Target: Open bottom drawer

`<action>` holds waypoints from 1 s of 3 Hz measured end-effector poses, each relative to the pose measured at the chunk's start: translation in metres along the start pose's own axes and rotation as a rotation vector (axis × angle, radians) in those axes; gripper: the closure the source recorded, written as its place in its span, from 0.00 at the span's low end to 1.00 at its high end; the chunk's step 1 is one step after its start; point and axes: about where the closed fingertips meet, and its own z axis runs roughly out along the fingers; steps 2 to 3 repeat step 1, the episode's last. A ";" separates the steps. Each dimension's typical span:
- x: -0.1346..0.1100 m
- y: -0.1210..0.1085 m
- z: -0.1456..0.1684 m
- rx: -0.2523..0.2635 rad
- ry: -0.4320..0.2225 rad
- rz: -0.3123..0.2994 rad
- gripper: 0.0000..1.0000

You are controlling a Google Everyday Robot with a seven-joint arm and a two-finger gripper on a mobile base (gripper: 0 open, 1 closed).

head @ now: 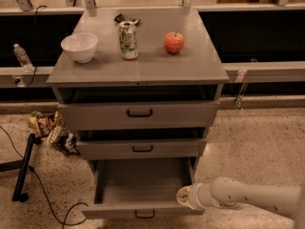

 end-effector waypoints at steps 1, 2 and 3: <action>-0.057 -0.016 -0.071 0.187 -0.056 -0.163 0.35; -0.057 -0.016 -0.071 0.187 -0.056 -0.163 0.35; -0.057 -0.016 -0.071 0.187 -0.056 -0.163 0.35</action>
Offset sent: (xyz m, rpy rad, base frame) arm 0.0000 0.0000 0.0000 0.0000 0.0000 0.0000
